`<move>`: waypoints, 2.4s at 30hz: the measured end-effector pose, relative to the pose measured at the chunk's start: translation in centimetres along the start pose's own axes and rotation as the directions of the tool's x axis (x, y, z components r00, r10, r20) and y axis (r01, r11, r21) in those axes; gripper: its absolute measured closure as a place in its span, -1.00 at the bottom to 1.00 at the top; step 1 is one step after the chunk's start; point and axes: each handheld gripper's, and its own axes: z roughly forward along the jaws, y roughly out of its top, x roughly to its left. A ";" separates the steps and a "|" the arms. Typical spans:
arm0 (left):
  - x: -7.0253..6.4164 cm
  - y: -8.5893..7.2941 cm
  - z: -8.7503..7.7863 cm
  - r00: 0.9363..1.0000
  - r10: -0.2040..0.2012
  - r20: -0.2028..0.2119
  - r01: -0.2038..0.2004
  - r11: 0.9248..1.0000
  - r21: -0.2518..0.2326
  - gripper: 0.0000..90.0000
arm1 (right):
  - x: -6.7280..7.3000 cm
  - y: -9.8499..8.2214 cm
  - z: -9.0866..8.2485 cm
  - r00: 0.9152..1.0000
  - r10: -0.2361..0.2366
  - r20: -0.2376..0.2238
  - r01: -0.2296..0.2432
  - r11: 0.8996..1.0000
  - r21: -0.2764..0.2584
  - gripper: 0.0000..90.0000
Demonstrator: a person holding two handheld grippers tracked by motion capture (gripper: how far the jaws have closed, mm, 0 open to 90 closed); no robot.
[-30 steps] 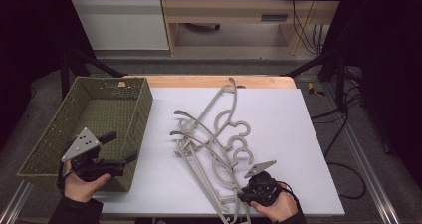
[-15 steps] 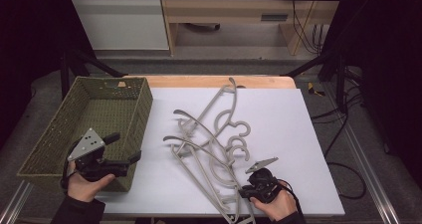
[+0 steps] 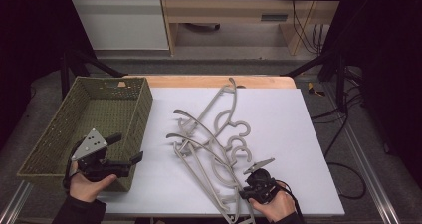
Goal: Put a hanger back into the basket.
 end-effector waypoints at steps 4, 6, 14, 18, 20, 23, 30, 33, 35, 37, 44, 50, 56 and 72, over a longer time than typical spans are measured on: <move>0.0 0.0 0.1 1.000 0.004 0.000 -0.004 1.000 0.004 -0.84 | 0.0 0.1 0.0 0.998 0.064 -0.023 -0.064 0.998 -0.001 0.77; -0.1 0.0 0.1 1.000 0.002 0.001 -0.002 1.000 0.004 -0.84 | -0.1 0.1 -0.1 0.996 0.083 -0.037 -0.084 0.996 -0.007 0.81; -0.2 0.0 0.1 1.000 0.007 0.004 -0.007 1.000 0.005 -0.84 | -0.2 0.1 -0.5 0.994 0.102 -0.046 -0.102 0.995 0.005 0.84; -0.2 0.0 0.2 1.000 0.007 0.007 -0.007 1.000 0.005 -0.83 | -0.3 0.1 -1.0 0.994 0.095 -0.060 -0.095 0.995 0.004 0.84; -0.3 0.0 0.2 1.000 0.009 0.009 -0.009 1.000 0.006 -0.83 | -0.4 0.1 -1.4 0.994 0.086 -0.063 -0.087 0.996 0.001 0.84; -0.4 0.1 0.2 1.000 0.013 0.012 -0.013 1.000 0.007 -0.83 | -0.7 0.2 -2.1 0.994 0.083 -0.070 -0.084 0.996 -0.010 0.84; -0.9 0.2 0.5 0.999 0.027 0.027 -0.028 0.999 0.018 -0.83 | -0.9 0.9 -3.5 0.995 0.027 -0.099 -0.032 0.998 -0.049 0.84; -1.2 0.3 0.6 0.999 0.036 0.041 -0.037 0.999 0.019 -0.82 | -0.8 1.3 -4.0 0.995 0.002 -0.102 -0.008 0.999 -0.054 0.84; -1.5 0.5 0.7 0.997 0.047 0.055 -0.048 0.999 0.025 -0.82 | -0.7 1.7 -4.3 0.995 -0.024 -0.096 0.018 0.998 -0.062 0.84; -1.9 0.8 0.9 0.996 0.063 0.068 -0.066 0.997 0.032 -0.82 | -0.7 2.0 -4.7 0.994 -0.046 -0.099 0.040 0.997 -0.068 0.84; -4.0 2.4 2.2 0.977 0.158 0.145 -0.169 0.983 0.072 -0.79 | -0.5 3.8 -5.9 0.980 -0.175 -0.092 0.166 0.982 -0.091 0.84; -5.3 3.2 3.8 0.959 0.223 0.175 -0.245 0.963 0.112 -0.73 | -0.4 5.2 -6.5 0.964 -0.246 -0.105 0.235 0.966 -0.103 0.84; -5.8 4.5 5.4 0.931 0.312 0.188 -0.346 0.920 0.187 -0.52 | -0.1 6.2 -6.7 0.945 -0.307 -0.115 0.298 0.950 -0.095 0.84; -8.6 4.3 9.0 0.783 0.546 0.298 -0.620 0.720 0.311 0.25 | 0.5 6.3 -6.6 0.919 -0.370 -0.136 0.368 0.929 -0.043 0.84</move>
